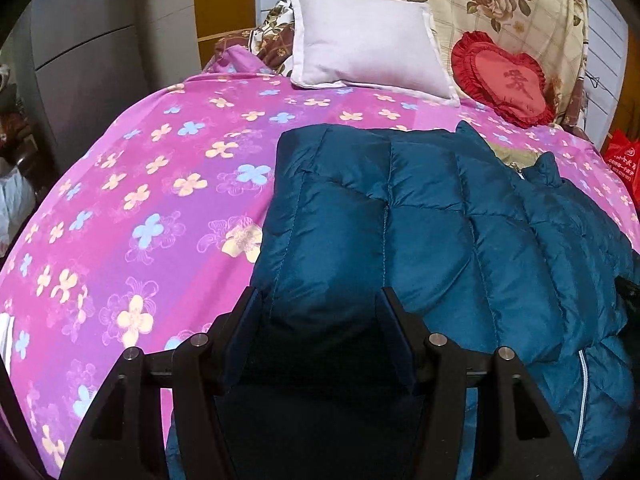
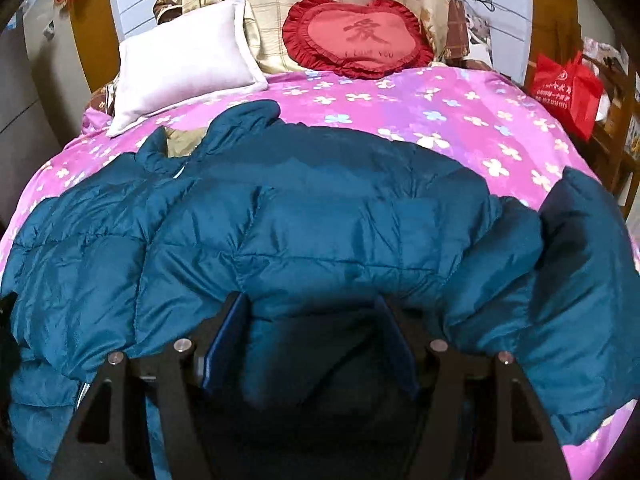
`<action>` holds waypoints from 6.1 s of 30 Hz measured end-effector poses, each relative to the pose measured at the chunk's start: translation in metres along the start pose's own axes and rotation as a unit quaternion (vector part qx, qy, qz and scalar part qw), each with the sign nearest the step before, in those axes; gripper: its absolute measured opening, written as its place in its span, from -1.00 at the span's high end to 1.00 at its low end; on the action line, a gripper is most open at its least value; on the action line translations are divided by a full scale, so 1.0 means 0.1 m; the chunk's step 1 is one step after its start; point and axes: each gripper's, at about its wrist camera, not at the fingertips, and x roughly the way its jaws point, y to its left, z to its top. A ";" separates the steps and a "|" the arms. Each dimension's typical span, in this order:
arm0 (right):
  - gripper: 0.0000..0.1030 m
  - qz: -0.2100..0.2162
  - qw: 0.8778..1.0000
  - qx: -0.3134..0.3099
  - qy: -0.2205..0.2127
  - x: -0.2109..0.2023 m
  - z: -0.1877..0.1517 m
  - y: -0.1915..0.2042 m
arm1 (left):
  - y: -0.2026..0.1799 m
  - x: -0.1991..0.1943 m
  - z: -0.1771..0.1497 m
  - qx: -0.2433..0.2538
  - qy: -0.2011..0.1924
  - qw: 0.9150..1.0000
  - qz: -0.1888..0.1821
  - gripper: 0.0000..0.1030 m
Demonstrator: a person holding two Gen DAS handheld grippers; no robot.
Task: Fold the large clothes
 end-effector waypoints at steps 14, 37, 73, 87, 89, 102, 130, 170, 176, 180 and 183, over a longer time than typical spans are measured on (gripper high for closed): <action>-0.35 0.012 1.000 0.021 -0.006 -0.16 -0.17 -0.17 | 0.01 0.06 -0.03 -0.002 0.006 1.000 0.003 0.09; -0.51 -0.016 1.000 -0.001 -0.013 -0.40 -0.27 0.03 | -0.01 -0.25 0.01 0.000 -0.042 0.999 -0.011 0.04; -0.75 -0.021 0.999 -0.015 -0.038 -1.51 -0.64 -0.20 | -0.43 -1.42 -0.51 0.027 -0.064 0.996 -0.064 0.04; -0.76 -0.061 0.997 0.015 -0.034 -1.61 -0.75 -0.59 | -0.40 -1.11 -0.50 0.037 -0.046 0.995 -0.079 0.04; -0.76 -0.072 0.997 0.013 -0.031 -1.59 -0.76 -0.63 | -0.35 -1.14 -0.48 0.025 -0.053 0.995 -0.084 0.04; -0.77 -0.111 0.990 0.067 -0.047 -1.59 -0.71 -1.28 | -0.42 -1.06 -0.49 0.029 -0.048 0.995 -0.077 0.04; -0.93 -0.275 0.936 0.218 -0.025 -1.42 -0.86 -3.85 | -0.50 -0.78 -0.51 0.030 -0.019 0.996 -0.087 0.04; 0.70 0.053 0.988 -0.073 -0.125 -1.88 0.92 -0.10 | 0.23 -0.96 -0.24 -0.053 -0.035 0.996 -0.063 0.04; 0.70 0.144 0.978 -0.130 -0.073 -1.30 0.88 1.21 | 0.40 -0.93 -0.19 -0.071 -0.037 0.995 -0.059 0.04; 0.69 0.178 0.971 -0.159 -0.023 -0.85 0.73 1.84 | 0.46 -0.89 -0.14 -0.078 -0.039 0.994 -0.058 0.04; 0.24 0.208 0.967 -0.145 0.029 -0.56 0.64 2.06 | 0.48 -0.85 -0.13 -0.085 -0.034 0.994 -0.062 0.04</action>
